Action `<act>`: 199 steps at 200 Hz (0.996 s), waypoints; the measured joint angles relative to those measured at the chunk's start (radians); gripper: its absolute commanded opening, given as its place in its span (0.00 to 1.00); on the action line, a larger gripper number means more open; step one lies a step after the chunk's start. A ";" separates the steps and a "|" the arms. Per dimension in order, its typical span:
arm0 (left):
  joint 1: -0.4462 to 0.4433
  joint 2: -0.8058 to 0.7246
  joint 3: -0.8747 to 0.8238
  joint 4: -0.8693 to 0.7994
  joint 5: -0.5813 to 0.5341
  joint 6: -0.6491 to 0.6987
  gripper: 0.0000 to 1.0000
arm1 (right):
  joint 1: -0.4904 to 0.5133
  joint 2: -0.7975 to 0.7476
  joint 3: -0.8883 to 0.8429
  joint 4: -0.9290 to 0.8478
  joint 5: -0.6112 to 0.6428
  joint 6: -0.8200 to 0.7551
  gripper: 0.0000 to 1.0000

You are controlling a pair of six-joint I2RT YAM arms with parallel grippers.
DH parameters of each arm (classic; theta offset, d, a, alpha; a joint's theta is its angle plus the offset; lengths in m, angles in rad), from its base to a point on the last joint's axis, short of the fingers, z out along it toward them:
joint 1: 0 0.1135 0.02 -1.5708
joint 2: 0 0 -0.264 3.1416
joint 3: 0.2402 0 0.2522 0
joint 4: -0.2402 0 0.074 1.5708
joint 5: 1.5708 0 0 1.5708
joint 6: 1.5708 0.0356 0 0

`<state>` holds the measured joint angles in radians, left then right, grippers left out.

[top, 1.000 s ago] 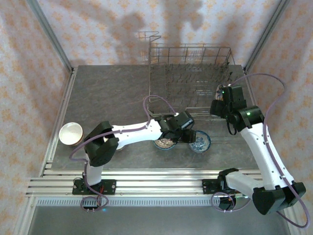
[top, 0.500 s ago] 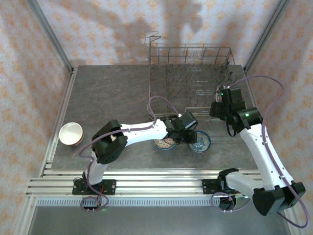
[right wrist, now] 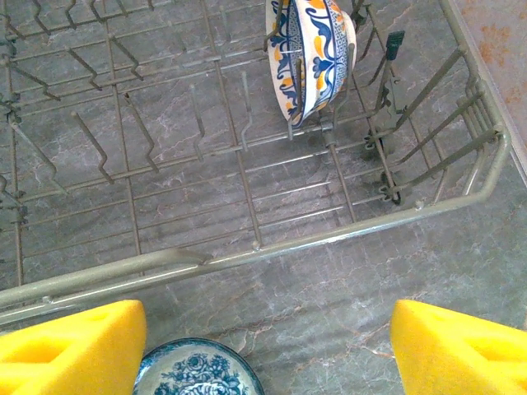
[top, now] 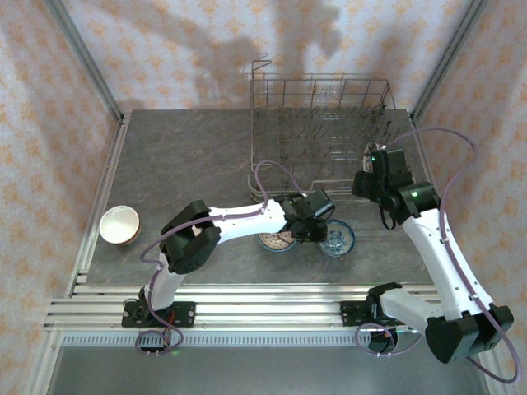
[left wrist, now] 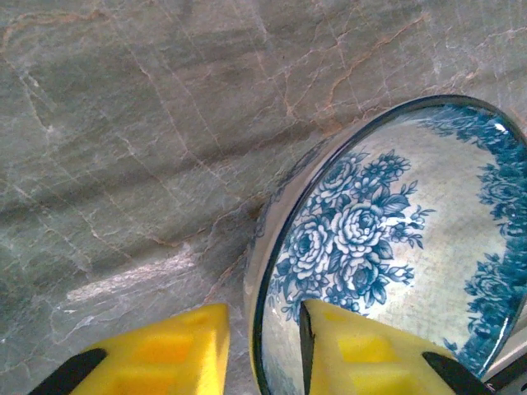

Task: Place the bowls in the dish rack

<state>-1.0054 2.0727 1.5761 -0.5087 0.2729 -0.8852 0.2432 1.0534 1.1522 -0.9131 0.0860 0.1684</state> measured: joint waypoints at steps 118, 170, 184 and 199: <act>0.004 0.010 0.002 -0.006 0.010 0.005 0.08 | 0.000 0.018 -0.003 0.024 0.004 0.000 0.79; 0.005 0.000 -0.013 0.008 0.010 0.012 0.00 | 0.000 0.018 -0.003 0.024 0.011 -0.004 0.79; 0.006 -0.015 -0.030 0.013 0.007 0.016 0.00 | 0.000 0.018 -0.003 0.023 0.011 -0.004 0.79; 0.006 -0.039 -0.052 0.011 -0.002 0.022 0.00 | 0.000 0.018 -0.003 0.023 0.011 -0.004 0.79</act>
<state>-0.9989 2.0335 1.5242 -0.4980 0.2707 -0.8631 0.2432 1.0714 1.1496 -0.8902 0.0975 0.1642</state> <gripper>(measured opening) 0.051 0.787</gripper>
